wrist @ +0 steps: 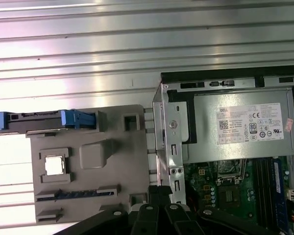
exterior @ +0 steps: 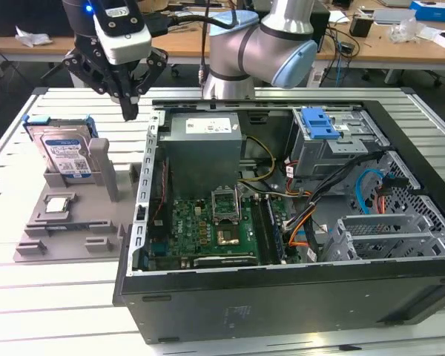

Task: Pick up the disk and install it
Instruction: 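Reach for the disk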

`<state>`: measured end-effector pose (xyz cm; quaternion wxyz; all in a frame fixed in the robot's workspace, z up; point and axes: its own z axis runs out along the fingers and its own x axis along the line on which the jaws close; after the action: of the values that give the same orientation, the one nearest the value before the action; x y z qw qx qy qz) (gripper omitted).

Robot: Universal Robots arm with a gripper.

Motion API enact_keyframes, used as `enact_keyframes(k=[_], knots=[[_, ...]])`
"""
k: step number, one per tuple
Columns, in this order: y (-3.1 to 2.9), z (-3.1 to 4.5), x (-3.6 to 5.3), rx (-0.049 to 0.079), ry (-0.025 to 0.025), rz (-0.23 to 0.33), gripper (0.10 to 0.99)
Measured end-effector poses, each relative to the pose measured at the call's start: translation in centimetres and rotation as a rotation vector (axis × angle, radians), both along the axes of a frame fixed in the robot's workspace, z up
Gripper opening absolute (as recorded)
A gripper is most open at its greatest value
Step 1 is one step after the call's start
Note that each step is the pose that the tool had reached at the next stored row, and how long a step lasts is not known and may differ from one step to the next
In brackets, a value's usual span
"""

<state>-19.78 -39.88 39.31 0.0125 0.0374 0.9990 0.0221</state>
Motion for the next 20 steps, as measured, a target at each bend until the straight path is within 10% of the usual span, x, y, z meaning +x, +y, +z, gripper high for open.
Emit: enact_keyframes(k=[20], knots=[[0.00,-0.05,-4.36,0.000,0.0000,0.000,0.106]])
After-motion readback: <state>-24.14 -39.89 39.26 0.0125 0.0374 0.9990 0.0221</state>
